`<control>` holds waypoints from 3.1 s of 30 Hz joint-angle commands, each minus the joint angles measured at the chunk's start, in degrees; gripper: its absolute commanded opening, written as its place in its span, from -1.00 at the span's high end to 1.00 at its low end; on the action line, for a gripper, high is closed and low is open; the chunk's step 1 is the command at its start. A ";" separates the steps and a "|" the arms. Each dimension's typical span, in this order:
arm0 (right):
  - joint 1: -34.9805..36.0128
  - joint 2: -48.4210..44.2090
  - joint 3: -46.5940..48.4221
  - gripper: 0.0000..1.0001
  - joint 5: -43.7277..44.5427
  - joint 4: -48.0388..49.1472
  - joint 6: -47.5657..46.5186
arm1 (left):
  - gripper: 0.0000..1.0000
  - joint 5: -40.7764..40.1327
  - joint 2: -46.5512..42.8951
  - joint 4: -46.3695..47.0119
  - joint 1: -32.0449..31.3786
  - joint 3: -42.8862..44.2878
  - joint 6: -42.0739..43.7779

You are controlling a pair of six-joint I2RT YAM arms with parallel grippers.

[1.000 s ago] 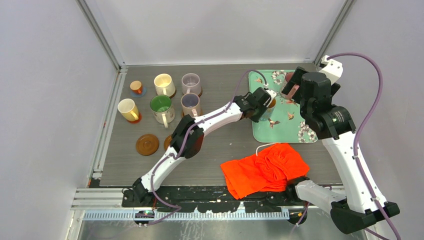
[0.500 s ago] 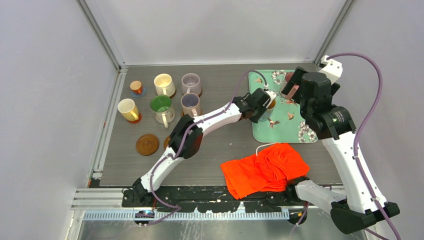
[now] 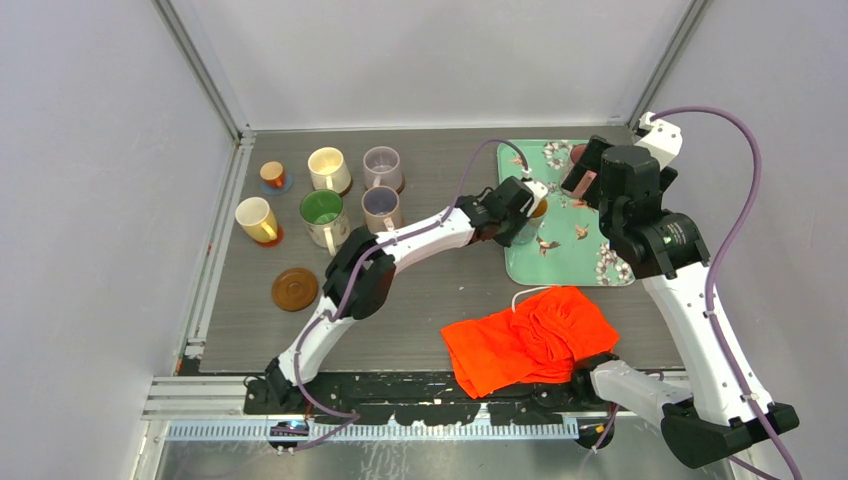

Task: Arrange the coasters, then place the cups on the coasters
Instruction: Pick up the cup from the tray, then place the cup on the coaster.

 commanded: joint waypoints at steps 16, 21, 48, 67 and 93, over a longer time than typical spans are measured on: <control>-0.13 0.88 1.70 -1.00 -5.73 -0.29 1.60 | 1.00 -4.87 -22.65 19.34 -0.30 -18.54 -6.54; -0.09 2.19 1.54 -1.00 -9.09 -0.59 2.55 | 0.99 -7.60 -28.88 20.60 -0.30 -26.14 -8.08; 3.76 3.95 -5.44 -1.00 -13.98 4.72 4.64 | 0.99 -17.14 -61.99 11.60 -0.46 -61.65 -18.38; 6.23 0.84 -12.11 -1.00 -15.69 4.70 4.78 | 0.99 -37.05 -75.98 -2.59 0.48 -71.77 -33.72; 10.57 -0.63 -13.36 -1.00 -18.20 3.75 2.87 | 0.99 -38.96 -82.59 -7.89 22.63 -81.69 -45.69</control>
